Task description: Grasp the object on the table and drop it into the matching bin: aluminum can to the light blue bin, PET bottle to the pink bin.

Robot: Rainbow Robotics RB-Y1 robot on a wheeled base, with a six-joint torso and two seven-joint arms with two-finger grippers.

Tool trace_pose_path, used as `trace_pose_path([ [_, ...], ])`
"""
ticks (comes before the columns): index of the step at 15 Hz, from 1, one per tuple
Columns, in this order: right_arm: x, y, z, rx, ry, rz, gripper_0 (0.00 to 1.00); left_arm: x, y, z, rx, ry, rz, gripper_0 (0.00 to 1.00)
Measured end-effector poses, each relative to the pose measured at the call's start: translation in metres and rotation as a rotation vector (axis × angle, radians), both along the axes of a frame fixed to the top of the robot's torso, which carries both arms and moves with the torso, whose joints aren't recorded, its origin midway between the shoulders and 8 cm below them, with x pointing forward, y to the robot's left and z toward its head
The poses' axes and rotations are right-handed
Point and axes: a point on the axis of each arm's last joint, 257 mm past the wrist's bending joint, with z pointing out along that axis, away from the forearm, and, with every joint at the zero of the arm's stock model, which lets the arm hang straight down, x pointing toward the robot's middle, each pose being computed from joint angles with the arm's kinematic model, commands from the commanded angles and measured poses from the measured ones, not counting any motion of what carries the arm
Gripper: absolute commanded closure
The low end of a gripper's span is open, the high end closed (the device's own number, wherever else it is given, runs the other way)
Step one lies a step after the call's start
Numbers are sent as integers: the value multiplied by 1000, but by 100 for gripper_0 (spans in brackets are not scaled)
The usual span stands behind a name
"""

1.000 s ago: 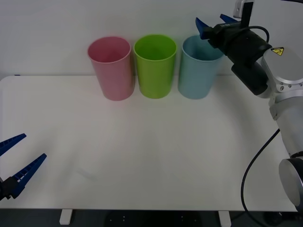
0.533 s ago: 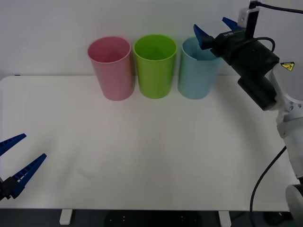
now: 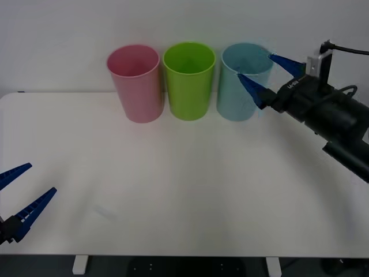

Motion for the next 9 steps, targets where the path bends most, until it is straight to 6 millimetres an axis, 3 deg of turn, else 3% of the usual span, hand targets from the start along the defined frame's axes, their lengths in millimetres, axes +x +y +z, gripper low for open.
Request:
trace_pose_path([
  [5, -59, -21, -44, -83, 84, 93, 0, 0, 0, 0, 0, 0, 0, 0],
  [9, -92, -44, -74, -173, 105, 98, 0, 0, 0, 0, 0, 0, 0, 0],
])
